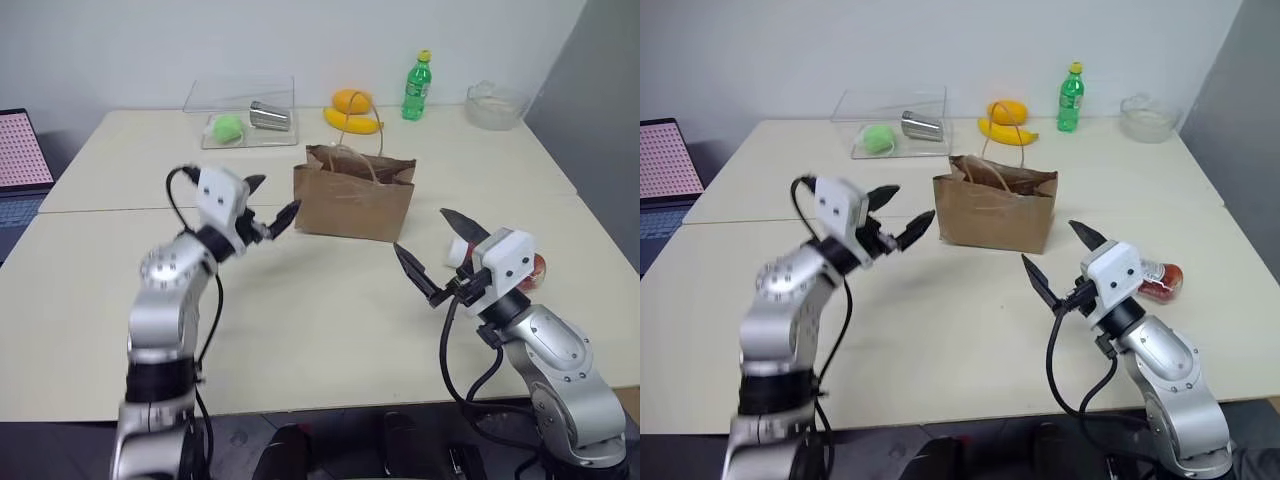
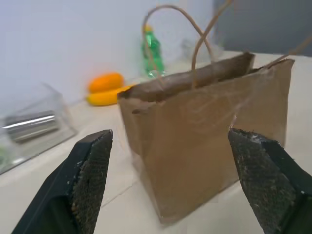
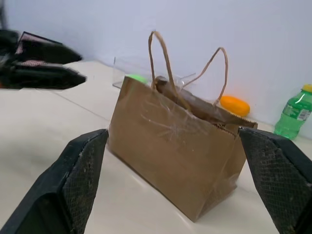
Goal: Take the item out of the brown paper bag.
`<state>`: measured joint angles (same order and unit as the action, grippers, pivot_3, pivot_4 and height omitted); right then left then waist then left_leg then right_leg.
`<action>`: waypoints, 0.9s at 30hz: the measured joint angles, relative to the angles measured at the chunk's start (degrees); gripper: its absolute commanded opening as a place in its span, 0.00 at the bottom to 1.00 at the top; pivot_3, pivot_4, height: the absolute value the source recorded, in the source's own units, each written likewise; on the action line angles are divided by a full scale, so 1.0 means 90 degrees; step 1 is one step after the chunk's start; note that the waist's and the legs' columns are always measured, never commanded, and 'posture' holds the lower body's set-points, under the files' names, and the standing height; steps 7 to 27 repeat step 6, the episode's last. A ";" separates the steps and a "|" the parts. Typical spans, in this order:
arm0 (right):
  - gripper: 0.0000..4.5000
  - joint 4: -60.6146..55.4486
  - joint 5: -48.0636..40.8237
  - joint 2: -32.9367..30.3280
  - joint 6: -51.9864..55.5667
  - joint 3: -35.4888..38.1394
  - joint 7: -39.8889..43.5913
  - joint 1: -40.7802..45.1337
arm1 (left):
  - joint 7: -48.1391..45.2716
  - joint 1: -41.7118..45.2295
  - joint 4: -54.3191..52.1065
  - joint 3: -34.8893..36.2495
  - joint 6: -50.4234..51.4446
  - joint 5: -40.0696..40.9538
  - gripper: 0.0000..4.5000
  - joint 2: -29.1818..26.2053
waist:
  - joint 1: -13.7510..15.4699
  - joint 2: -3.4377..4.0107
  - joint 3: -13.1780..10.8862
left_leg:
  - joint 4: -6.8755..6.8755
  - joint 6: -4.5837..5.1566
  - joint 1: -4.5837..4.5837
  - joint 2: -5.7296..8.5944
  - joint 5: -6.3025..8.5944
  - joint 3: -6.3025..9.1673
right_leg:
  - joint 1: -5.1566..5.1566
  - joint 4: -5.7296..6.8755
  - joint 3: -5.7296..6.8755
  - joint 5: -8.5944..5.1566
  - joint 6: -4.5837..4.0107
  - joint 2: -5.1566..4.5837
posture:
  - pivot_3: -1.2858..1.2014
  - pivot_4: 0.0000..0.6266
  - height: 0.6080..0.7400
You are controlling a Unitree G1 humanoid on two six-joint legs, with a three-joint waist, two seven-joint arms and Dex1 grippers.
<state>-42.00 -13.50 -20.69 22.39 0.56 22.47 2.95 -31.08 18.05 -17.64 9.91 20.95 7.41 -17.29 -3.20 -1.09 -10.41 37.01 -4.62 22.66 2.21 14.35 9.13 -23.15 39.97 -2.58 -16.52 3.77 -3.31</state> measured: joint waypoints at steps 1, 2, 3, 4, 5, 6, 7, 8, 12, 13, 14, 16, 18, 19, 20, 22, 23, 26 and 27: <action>1.00 0.0004 0.0042 0.0007 -0.0129 0.0022 -0.0012 -0.0077 | 0.0251 -0.0298 -0.0109 0.0007 -0.0136 -0.0069 0.88 0.0153 | 0.0034 0.0001 0.0008 | -0.0001 0.0000 -0.0007 0.0001 0.0000 -0.0001 | 0.0008 -0.0001 0.0002 0.0000 0.0000 0.0000 | 0.52 0.24 1.00; 1.00 0.0013 0.0109 0.0010 -0.0255 0.0043 -0.0028 -0.0160 | 0.0411 -0.0496 -0.0124 -0.0004 -0.0224 -0.0126 0.88 0.0265 | 0.0059 0.0001 0.0011 | -0.0002 0.0001 -0.0014 0.0002 0.0001 -0.0003 | 0.0016 -0.0002 0.0001 0.0000 0.0000 0.0000 | 0.52 0.24 1.00; 1.00 0.0098 0.0234 0.0046 -0.0539 0.0046 -0.0074 -0.0279 | 0.0618 -0.0724 -0.0125 -0.0034 -0.0340 -0.0203 0.88 0.0354 | 0.0085 -0.0002 0.0013 | -0.0002 0.0001 -0.0017 0.0002 0.0001 -0.0002 | 0.0021 -0.0006 0.0004 0.0000 0.0000 0.0001 | 0.52 0.24 1.00; 1.00 0.0186 0.0344 0.0103 -0.0717 0.0045 -0.0134 -0.0355 | 0.0738 -0.0857 -0.0107 -0.0071 -0.0393 -0.0238 0.88 0.0426 | 0.0112 -0.0003 0.0013 | -0.0002 0.0001 -0.0022 0.0002 0.0001 -0.0002 | 0.0031 -0.0008 0.0005 0.0000 0.0000 0.0001 | 0.52 0.24 1.00; 1.00 0.0280 0.0404 0.0154 -0.0874 0.0045 -0.0179 -0.0431 | 0.0814 -0.0921 -0.0101 -0.0110 -0.0466 -0.0250 0.88 0.0477 | 0.0134 -0.0003 0.0013 | -0.0002 0.0002 -0.0024 0.0003 0.0001 -0.0004 | 0.0035 -0.0013 0.0005 0.0000 0.0000 0.0001 | 0.52 0.24 1.00; 1.00 0.0364 0.0454 0.0211 -0.0998 0.0039 -0.0204 -0.0480 | 0.0898 -0.0929 -0.0080 -0.0143 -0.0566 -0.0258 0.88 0.0510 | 0.0146 -0.0003 0.0013 | -0.0002 0.0002 -0.0029 0.0003 0.0001 -0.0003 | 0.0042 -0.0016 0.0006 0.0000 0.0000 0.0001 | 0.52 0.24 1.00; 1.00 0.0364 0.0454 0.0211 -0.0998 0.0039 -0.0204 -0.0480 | 0.0898 -0.0929 -0.0080 -0.0143 -0.0566 -0.0258 0.88 0.0510 | 0.0146 -0.0003 0.0013 | -0.0002 0.0002 -0.0029 0.0003 0.0001 -0.0003 | 0.0042 -0.0016 0.0006 0.0000 0.0000 0.0001 | 0.52 0.24 1.00; 1.00 0.0364 0.0454 0.0211 -0.0998 0.0039 -0.0204 -0.0480 | 0.0898 -0.0929 -0.0080 -0.0143 -0.0566 -0.0258 0.88 0.0510 | 0.0146 -0.0003 0.0013 | -0.0002 0.0002 -0.0029 0.0003 0.0001 -0.0003 | 0.0042 -0.0016 0.0006 0.0000 0.0000 0.0001 | 0.52 0.24 1.00; 1.00 0.0364 0.0454 0.0211 -0.0998 0.0039 -0.0204 -0.0480 | 0.0898 -0.0929 -0.0080 -0.0143 -0.0566 -0.0258 0.88 0.0510 | 0.0146 -0.0003 0.0013 | -0.0002 0.0002 -0.0029 0.0003 0.0001 -0.0003 | 0.0042 -0.0016 0.0006 0.0000 0.0000 0.0001 | 0.52 0.24 1.00; 1.00 0.0364 0.0454 0.0211 -0.0998 0.0039 -0.0204 -0.0480 | 0.0898 -0.0929 -0.0080 -0.0143 -0.0566 -0.0258 0.88 0.0510 | 0.0146 -0.0003 0.0013 | -0.0002 0.0002 -0.0029 0.0003 0.0001 -0.0003 | 0.0042 -0.0016 0.0006 0.0000 0.0000 0.0001 | 0.52 0.24 1.00; 1.00 0.0364 0.0454 0.0211 -0.0998 0.0039 -0.0204 -0.0480 | 0.0898 -0.0929 -0.0080 -0.0143 -0.0566 -0.0258 0.88 0.0510 | 0.0146 -0.0003 0.0013 | -0.0002 0.0002 -0.0029 0.0003 0.0001 -0.0003 | 0.0042 -0.0016 0.0006 0.0000 0.0000 0.0001 | 0.52 0.24 1.00; 1.00 0.0364 0.0454 0.0211 -0.0998 0.0039 -0.0204 -0.0480 | 0.0898 -0.0929 -0.0080 -0.0143 -0.0566 -0.0258 0.88 0.0510 | 0.0146 -0.0003 0.0013 | -0.0002 0.0002 -0.0029 0.0003 0.0001 -0.0003 | 0.0042 -0.0016 0.0006 0.0000 0.0000 0.0001 | 0.52 0.24 1.00; 1.00 0.0364 0.0454 0.0211 -0.0998 0.0039 -0.0204 -0.0480 | 0.0898 -0.0929 -0.0080 -0.0143 -0.0566 -0.0258 0.88 0.0510 | 0.0146 -0.0003 0.0013 | -0.0002 0.0002 -0.0029 0.0003 0.0001 -0.0003 | 0.0042 -0.0016 0.0006 0.0000 0.0000 0.0001 | 0.52 0.24 1.00; 1.00 0.0364 0.0454 0.0211 -0.0998 0.0039 -0.0204 -0.0480 | 0.0898 -0.0929 -0.0080 -0.0143 -0.0566 -0.0258 0.88 0.0510 | 0.0146 -0.0003 0.0013 | -0.0002 0.0002 -0.0029 0.0003 0.0001 -0.0003 | 0.0042 -0.0016 0.0006 0.0000 0.0000 0.0001 | 0.52 0.24 1.00; 1.00 0.0364 0.0454 0.0211 -0.0998 0.0039 -0.0204 -0.0480 | 0.0898 -0.0929 -0.0080 -0.0143 -0.0566 -0.0258 0.88 0.0510 | 0.0146 -0.0003 0.0013 | -0.0002 0.0002 -0.0029 0.0003 0.0001 -0.0003 | 0.0042 -0.0016 0.0006 0.0000 0.0000 0.0001 | 0.52 0.24 1.00; 1.00 0.0364 0.0454 0.0211 -0.0998 0.0039 -0.0204 -0.0480 | 0.0898 -0.0929 -0.0080 -0.0143 -0.0566 -0.0258 0.88 0.0510 | 0.0146 -0.0003 0.0013 | -0.0002 0.0002 -0.0029 0.0003 0.0001 -0.0003 | 0.0042 -0.0016 0.0006 0.0000 0.0000 0.0001 | 0.52 0.24 1.00; 1.00 0.0364 0.0454 0.0211 -0.0998 0.0039 -0.0204 -0.0480 | 0.0898 -0.0929 -0.0080 -0.0143 -0.0566 -0.0258 0.88 0.0510 | 0.0146 -0.0003 0.0013 | -0.0002 0.0002 -0.0029 0.0003 0.0001 -0.0003 | 0.0042 -0.0016 0.0006 0.0000 0.0000 0.0001 | 0.52 0.24 1.00; 1.00 0.0364 0.0454 0.0211 -0.0998 0.0039 -0.0204 -0.0480 | 0.0898 -0.0929 -0.0080 -0.0143 -0.0566 -0.0258 0.88 0.0510 | 0.0146 -0.0003 0.0013 | -0.0002 0.0002 -0.0029 0.0003 0.0001 -0.0003 | 0.0042 -0.0016 0.0006 0.0000 0.0000 0.0001 | 0.52 0.24 1.00; 1.00 0.0364 0.0454 0.0211 -0.0998 0.0039 -0.0204 -0.0480 | 0.0898 -0.0929 -0.0080 -0.0143 -0.0566 -0.0258 0.88 0.0510 | 0.0146 -0.0003 0.0013 | -0.0002 0.0002 -0.0029 0.0003 0.0001 -0.0003 | 0.0042 -0.0016 0.0006 0.0000 0.0000 0.0001 | 0.52 0.24 1.00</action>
